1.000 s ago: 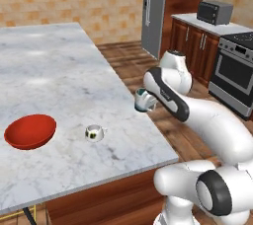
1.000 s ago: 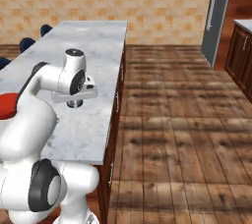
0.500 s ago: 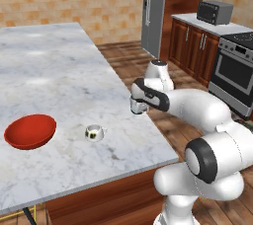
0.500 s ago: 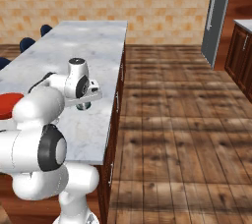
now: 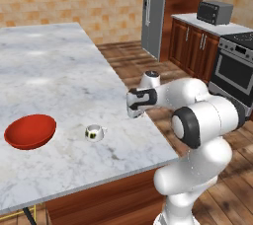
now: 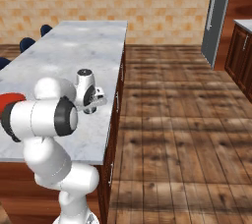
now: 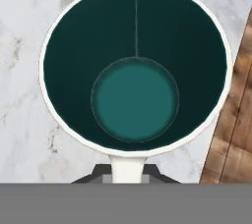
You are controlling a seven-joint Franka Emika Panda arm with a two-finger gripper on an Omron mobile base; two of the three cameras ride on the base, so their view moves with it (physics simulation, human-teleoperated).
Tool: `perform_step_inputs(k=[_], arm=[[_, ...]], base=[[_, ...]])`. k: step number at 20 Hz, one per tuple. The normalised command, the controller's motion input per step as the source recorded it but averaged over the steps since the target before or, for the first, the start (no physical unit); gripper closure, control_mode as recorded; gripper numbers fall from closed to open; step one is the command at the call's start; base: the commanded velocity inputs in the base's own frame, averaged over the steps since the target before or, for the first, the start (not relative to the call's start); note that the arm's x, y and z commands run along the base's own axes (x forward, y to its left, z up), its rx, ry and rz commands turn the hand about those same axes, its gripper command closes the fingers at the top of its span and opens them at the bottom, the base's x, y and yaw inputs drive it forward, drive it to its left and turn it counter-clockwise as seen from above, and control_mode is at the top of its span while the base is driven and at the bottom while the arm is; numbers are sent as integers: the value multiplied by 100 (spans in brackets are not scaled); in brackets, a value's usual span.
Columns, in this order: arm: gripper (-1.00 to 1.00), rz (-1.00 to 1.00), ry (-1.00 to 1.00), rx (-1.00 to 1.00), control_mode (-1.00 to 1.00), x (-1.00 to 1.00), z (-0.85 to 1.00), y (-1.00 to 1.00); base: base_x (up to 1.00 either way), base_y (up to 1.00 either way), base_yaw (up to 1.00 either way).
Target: Clear the mugs and bowl far away from the sink.
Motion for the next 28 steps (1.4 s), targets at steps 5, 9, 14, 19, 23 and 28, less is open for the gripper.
perform_step_inputs(k=[5,9,14,19,23,28], arm=[[100,0,0,0,-100,69,-55,8],[100,0,0,0,-100,68,-52,11],[-100,0,0,0,-100,66,-46,14],[-100,0,0,0,-100,27,-5,13],[-100,0,0,0,-100,1,0,16],[-100,0,0,0,-100,1,0,15]], base=[[0,0,0],[0,0,0],[0,0,0],[0,0,0],[0,0,0],[0,0,0]])
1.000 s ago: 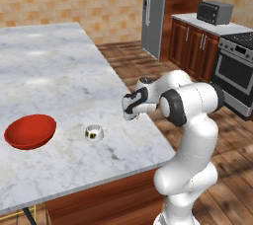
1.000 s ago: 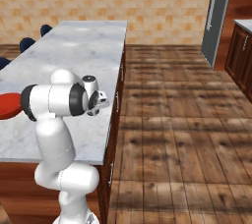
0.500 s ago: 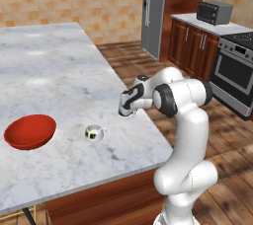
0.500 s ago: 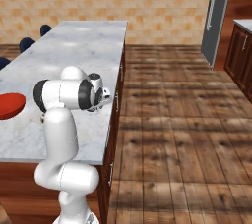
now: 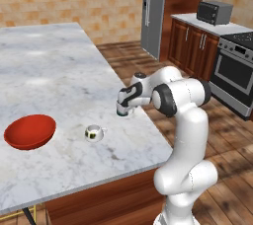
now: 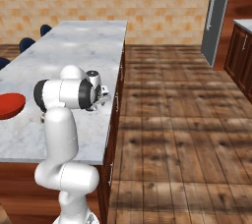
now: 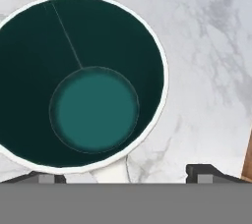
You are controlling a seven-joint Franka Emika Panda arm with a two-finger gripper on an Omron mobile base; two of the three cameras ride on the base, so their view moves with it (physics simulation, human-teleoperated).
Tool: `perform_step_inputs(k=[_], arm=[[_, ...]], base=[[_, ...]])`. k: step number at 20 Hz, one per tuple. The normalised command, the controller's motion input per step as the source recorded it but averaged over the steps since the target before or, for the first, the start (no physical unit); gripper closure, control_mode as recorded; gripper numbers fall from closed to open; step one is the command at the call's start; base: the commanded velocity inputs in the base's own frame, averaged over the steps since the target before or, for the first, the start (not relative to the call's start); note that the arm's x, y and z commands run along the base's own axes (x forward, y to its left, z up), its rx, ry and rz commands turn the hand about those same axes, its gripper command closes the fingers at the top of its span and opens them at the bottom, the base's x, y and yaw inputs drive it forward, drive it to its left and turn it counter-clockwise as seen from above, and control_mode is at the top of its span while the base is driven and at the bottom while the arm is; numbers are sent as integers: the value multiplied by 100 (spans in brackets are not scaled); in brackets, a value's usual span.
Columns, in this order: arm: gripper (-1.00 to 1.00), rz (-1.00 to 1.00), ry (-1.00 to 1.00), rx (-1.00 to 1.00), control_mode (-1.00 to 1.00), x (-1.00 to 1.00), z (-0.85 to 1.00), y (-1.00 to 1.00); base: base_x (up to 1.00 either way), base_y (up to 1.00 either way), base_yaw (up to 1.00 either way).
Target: Clear the mugs and bowl far away from the sink.
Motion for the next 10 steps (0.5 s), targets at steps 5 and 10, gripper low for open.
perform_step_inputs(k=[5,10], arm=[[-100,0,0,0,-100,-12,17,2],[-100,0,1,0,-100,-35,16,0]], base=[[0,0,0],[0,0,0]])
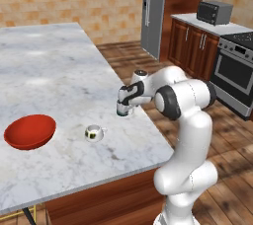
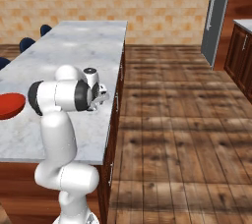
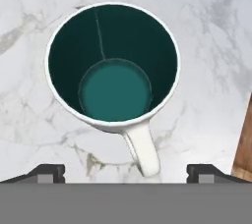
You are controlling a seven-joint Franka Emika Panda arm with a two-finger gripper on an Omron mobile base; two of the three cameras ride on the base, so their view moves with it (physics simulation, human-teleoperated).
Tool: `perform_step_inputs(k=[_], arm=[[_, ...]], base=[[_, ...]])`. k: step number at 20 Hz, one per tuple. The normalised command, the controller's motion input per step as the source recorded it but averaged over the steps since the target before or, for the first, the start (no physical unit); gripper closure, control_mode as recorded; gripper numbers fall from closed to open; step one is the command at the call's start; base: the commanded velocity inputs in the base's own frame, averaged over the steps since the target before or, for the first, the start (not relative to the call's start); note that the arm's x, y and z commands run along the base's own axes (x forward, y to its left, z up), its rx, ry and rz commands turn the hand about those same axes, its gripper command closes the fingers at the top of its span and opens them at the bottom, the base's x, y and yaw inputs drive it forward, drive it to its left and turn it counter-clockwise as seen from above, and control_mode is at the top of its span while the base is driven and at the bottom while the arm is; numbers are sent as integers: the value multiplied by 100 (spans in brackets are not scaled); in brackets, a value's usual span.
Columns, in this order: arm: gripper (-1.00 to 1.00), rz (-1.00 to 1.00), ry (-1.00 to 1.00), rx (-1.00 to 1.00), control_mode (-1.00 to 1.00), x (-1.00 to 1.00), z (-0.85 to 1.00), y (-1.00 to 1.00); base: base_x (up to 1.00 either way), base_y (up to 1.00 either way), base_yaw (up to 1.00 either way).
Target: Clear the mugs and bowl far away from the sink.
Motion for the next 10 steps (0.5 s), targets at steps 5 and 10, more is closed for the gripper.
perform_step_inputs(k=[5,10], arm=[[-100,0,1,0,-100,-44,66,0],[-100,0,0,0,-100,-55,100,0]], base=[[0,0,0],[0,0,0]])
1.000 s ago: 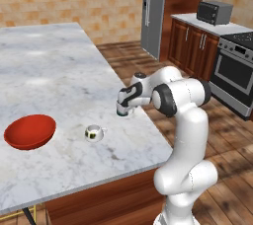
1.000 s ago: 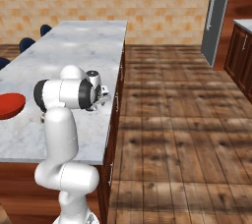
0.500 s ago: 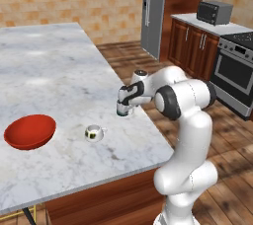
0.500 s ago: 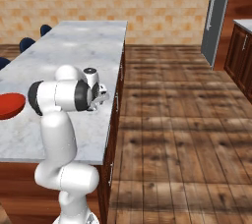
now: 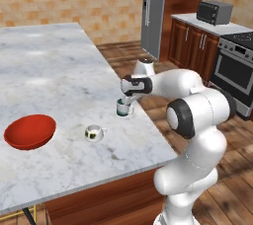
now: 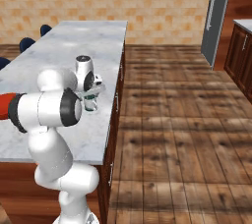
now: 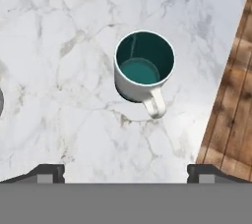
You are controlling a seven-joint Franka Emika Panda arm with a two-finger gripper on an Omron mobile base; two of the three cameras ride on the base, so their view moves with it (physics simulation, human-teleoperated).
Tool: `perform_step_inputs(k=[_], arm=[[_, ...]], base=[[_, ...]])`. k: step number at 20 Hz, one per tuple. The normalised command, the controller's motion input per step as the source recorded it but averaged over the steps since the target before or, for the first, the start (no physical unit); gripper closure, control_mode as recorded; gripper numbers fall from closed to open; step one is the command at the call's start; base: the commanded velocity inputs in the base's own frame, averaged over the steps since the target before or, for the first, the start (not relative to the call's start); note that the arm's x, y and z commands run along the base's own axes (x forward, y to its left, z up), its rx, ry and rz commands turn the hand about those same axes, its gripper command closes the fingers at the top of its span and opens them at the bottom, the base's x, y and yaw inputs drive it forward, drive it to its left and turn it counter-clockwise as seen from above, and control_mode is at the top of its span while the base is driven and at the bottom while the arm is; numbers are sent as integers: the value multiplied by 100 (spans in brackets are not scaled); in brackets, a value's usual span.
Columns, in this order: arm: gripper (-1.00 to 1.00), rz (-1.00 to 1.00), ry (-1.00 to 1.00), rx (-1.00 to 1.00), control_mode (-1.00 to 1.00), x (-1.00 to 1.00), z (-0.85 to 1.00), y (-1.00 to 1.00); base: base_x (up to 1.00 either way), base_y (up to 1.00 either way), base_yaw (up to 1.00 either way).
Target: Clear the mugs and bowl far away from the sink.
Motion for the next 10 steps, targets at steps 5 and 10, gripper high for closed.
perform_step_inputs(k=[5,10], arm=[[-100,0,0,5,-100,-97,97,0],[-100,-5,-1,8,-100,-100,79,0]], base=[[0,0,0],[0,0,0]])
